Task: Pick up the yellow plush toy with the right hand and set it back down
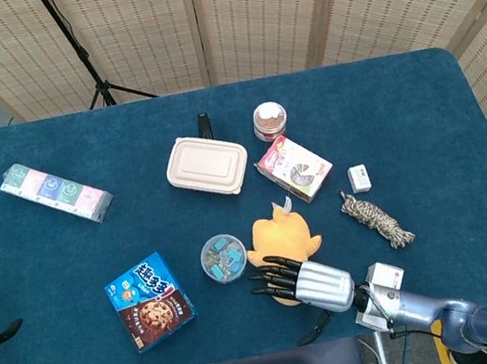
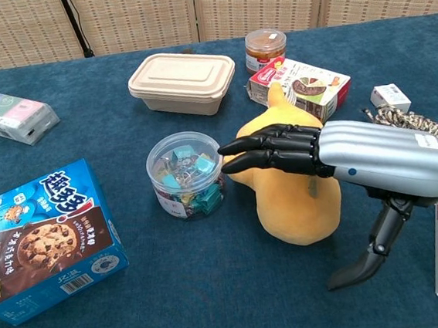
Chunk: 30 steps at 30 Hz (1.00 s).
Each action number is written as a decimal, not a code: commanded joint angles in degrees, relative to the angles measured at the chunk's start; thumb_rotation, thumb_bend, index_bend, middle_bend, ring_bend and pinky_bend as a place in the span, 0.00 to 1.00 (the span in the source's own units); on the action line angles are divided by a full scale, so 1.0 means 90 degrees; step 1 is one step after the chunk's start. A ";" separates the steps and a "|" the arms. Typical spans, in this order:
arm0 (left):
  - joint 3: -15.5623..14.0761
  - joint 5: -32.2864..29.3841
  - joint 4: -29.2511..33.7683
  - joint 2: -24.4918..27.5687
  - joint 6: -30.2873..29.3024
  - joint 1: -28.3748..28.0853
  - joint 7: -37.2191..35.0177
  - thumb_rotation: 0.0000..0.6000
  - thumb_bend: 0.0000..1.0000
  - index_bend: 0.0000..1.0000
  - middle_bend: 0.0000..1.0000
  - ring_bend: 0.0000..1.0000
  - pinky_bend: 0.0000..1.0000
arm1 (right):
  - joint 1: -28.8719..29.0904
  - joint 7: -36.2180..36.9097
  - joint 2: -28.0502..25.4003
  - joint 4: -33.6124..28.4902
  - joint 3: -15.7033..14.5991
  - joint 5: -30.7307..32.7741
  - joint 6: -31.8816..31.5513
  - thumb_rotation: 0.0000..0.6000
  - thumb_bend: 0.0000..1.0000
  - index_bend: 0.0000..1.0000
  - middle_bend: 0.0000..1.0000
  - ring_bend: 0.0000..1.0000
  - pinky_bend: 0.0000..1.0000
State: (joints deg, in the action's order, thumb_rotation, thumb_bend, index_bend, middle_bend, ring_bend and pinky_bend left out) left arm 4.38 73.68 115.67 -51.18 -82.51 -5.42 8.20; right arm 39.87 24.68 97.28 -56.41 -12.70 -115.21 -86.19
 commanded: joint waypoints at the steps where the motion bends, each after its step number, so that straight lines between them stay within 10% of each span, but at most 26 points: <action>1: 0.0001 -0.0014 0.0008 -0.0012 0.0005 -0.0007 0.0026 1.00 0.00 0.00 0.00 0.00 0.00 | -0.0066 -0.0034 0.0054 0.0188 -0.0044 -0.0058 -0.0103 0.41 0.00 0.00 0.00 0.00 0.00; 30: 0.0031 -0.0094 -0.0016 0.0019 0.0046 -0.0027 -0.0055 1.00 0.00 0.00 0.00 0.00 0.00 | -0.0004 0.1654 0.1334 0.2550 0.0466 0.0977 0.0665 0.44 0.00 0.00 0.00 0.00 0.00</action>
State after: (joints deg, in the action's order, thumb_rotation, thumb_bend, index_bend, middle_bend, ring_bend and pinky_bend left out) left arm 4.65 72.83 115.53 -51.02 -82.09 -5.66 7.71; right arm 39.56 39.08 108.85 -33.97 -8.96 -106.94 -80.58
